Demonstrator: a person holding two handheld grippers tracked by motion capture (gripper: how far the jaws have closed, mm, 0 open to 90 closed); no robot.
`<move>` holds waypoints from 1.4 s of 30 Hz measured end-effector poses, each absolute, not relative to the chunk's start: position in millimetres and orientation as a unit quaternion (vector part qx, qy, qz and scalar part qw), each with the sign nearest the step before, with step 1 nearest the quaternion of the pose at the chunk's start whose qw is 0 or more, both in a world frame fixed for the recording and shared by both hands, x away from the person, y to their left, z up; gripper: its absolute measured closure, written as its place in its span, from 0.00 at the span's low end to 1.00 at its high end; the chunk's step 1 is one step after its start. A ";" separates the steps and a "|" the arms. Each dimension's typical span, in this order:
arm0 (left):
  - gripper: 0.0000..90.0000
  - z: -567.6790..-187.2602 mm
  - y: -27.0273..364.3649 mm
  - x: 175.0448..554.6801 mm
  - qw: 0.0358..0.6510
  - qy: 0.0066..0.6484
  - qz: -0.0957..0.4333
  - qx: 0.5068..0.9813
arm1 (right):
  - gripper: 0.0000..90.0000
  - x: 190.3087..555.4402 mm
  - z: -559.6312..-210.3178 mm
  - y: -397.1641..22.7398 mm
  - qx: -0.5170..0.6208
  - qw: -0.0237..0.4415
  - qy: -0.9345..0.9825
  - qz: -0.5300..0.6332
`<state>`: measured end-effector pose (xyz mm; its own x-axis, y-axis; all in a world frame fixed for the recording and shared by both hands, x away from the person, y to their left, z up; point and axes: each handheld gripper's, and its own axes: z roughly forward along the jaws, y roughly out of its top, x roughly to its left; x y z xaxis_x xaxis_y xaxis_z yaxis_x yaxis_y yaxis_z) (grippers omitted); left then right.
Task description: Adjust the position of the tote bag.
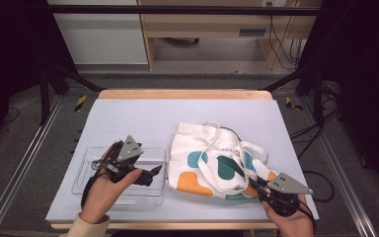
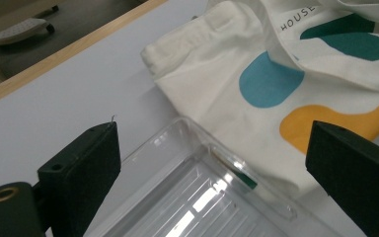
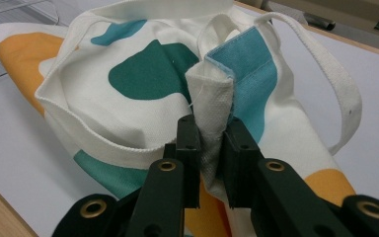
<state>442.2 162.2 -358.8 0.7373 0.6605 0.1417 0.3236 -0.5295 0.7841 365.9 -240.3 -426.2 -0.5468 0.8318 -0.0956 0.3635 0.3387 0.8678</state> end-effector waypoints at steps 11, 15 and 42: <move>0.08 -348.9 94.0 477.0 0.398 0.252 0.193 0.861 | 0.89 366.2 -430.4 -241.9 0.388 0.274 0.769 0.426; 0.10 -349.4 70.3 493.4 0.382 0.244 0.191 0.871 | 0.89 367.3 -431.1 -243.4 0.389 0.273 0.769 0.429; 0.30 -363.4 17.5 528.8 0.359 0.258 0.181 0.878 | 0.88 367.1 -432.4 -242.3 0.383 0.280 0.773 0.421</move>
<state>528.8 17.5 -363.4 0.8017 0.5826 0.1333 0.3223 -0.6092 0.7246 367.1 -242.3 -432.4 -0.5504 0.8276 -0.1100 0.3558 0.3518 0.8658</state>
